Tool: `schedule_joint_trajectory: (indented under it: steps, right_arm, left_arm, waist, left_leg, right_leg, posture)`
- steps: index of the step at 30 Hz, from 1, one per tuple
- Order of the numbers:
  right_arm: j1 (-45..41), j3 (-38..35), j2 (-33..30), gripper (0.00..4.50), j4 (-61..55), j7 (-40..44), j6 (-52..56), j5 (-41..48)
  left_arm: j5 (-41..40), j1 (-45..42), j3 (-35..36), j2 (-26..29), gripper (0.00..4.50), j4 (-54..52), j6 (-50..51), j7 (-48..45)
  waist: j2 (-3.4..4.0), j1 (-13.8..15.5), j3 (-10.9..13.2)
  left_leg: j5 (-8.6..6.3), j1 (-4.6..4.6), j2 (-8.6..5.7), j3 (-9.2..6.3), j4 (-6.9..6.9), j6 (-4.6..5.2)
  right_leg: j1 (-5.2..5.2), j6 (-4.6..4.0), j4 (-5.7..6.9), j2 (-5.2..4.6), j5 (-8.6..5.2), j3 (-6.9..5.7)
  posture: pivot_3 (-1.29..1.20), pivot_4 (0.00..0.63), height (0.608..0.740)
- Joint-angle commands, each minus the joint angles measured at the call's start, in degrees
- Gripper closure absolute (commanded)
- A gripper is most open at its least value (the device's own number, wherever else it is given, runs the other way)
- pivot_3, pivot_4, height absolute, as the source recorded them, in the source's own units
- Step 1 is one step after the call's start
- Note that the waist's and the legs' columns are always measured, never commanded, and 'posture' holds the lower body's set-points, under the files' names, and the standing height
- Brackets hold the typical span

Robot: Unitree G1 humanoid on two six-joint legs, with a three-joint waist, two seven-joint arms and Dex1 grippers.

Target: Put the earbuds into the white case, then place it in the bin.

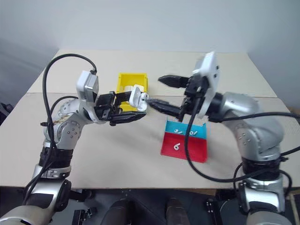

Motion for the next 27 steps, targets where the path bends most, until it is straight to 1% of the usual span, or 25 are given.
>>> schedule_joint_trajectory:
  steps: [1, 3, 4, 6, 7, 10, 13, 14, 17, 23, 27]
  right_arm:
    - [-4.4, 10.0, -8.6, 0.02, 6.7, 9.8, -7.0, -13.4]
    - [-6.8, 16.5, -11.1, 0.02, 11.5, 14.5, -12.4, -20.8]
    - [-8.9, 20.4, -11.1, 0.02, 15.9, 17.4, -17.5, -25.5]
    - [-12.5, 25.9, -10.3, 0.02, 24.4, 22.4, -26.9, -32.9]
    - [-14.5, 28.1, -9.6, 0.02, 28.8, 24.6, -30.7, -35.8]
    - [-19.1, 31.9, -7.2, 0.02, 40.6, 30.4, -40.2, -41.2]
    - [-21.8, 33.5, -5.5, 0.6, 49.8, 34.6, -49.5, -44.6]
    - [-22.4, 33.4, -5.0, 0.88, 51.8, 35.4, -51.3, -45.1]
    - [-24.0, 33.3, -2.2, 1.91, 58.6, 38.3, -56.6, -46.4]
    - [-26.1, 33.7, 1.5, 1.91, 67.1, 38.9, -63.5, -50.8]
    - [-26.9, 34.0, 2.4, 1.91, 69.8, 40.9, -67.7, -52.2]
  left_arm:
    - [-0.7, -0.3, 1.2, 0.0, 1.72, -1.8, -1.1, 0.4]
    - [-0.7, 0.1, 1.1, -0.3, 1.72, -2.3, -1.2, 0.8]
    - [-0.8, 0.5, 1.1, -0.4, 1.72, -2.8, -1.2, 1.1]
    - [-0.8, 1.3, 1.1, -0.6, 1.72, -3.7, -1.3, 1.7]
    - [-0.7, 1.7, 1.2, -0.6, 1.72, -4.2, -1.3, 2.1]
    - [-1.1, 2.8, 1.8, -0.2, 1.72, -5.8, -0.9, 3.0]
    - [-1.5, 4.2, 2.2, 0.3, 1.72, -7.4, -0.5, 3.9]
    - [-1.5, 4.5, 2.2, 0.4, 1.72, -7.8, -0.4, 4.1]
    - [-2.0, 5.9, 2.8, 1.1, 1.72, -9.3, 0.1, 4.9]
    - [-2.5, 6.5, 2.9, 1.8, 1.72, -10.0, 0.3, 5.6]
    - [-2.6, 6.3, 3.0, 2.2, 1.72, -9.8, 0.2, 5.6]
  waist:
    - [0.01, -0.1, 0.0]
    - [0.0, -0.3, 0.0]
    - [0.0, -0.5, 0.0]
    - [0.01, -1.0, 0.0]
    - [0.01, -1.2, 0.0]
    - [0.06, -1.1, 0.0]
    - [0.07, -1.0, 0.1]
    - [0.07, -0.9, 0.1]
    - [0.07, -0.6, 0.1]
    - [0.1, -0.4, 0.1]
    - [0.11, -0.3, 0.1]
  left_leg:
    - [-0.01, 0.0, 0.0, 0.0, -0.03, 0.01]
    - [-0.02, 0.02, 0.01, 0.04, -0.04, 0.04]
    - [-0.03, 0.02, 0.01, 0.07, -0.03, 0.05]
    - [-0.04, 0.03, 0.01, 0.12, -0.03, 0.07]
    - [-0.04, 0.02, 0.01, 0.13, -0.03, 0.07]
    - [-0.04, -0.01, 0.01, 0.12, -0.06, 0.06]
    - [-0.04, -0.07, 0.02, 0.12, -0.05, 0.07]
    - [-0.04, -0.08, 0.02, 0.12, -0.05, 0.07]
    - [-0.04, -0.1, 0.02, 0.13, -0.05, 0.07]
    - [-0.03, -0.08, 0.02, 0.14, -0.03, 0.06]
    - [-0.03, -0.08, 0.02, 0.14, -0.04, 0.05]
  right_leg:
    - [0.01, 0.0, -0.03, 0.0, 0.0, 0.0]
    - [-0.02, -0.01, -0.04, 0.01, -0.01, 0.02]
    - [-0.03, -0.01, -0.05, 0.02, -0.01, 0.04]
    - [-0.06, -0.01, -0.04, 0.02, -0.01, 0.12]
    - [-0.08, -0.01, -0.03, 0.02, -0.01, 0.12]
    - [-0.11, -0.01, -0.04, 0.02, -0.01, 0.11]
    - [-0.12, 0.0, -0.13, 0.0, -0.01, 0.1]
    - [-0.12, 0.0, -0.17, -0.01, -0.01, 0.09]
    - [-0.12, 0.0, -0.22, -0.02, -0.02, 0.09]
    - [-0.11, 0.0, -0.13, -0.02, -0.01, 0.08]
    - [-0.11, 0.0, -0.15, -0.02, -0.01, 0.07]
  posture:
    - [0.0, 0.15, 0.74]
    - [0.0, 0.15, 0.74]
    - [0.0, 0.15, 0.74]
    - [0.0, 0.15, 0.74]
    - [0.0, 0.15, 0.74]
    - [0.0, 0.15, 0.74]
    - [0.0, 0.15, 0.74]
    - [0.0, 0.15, 0.74]
    - [0.0, 0.15, 0.74]
    - [0.0, 0.15, 0.74]
    - [0.0, 0.15, 0.74]
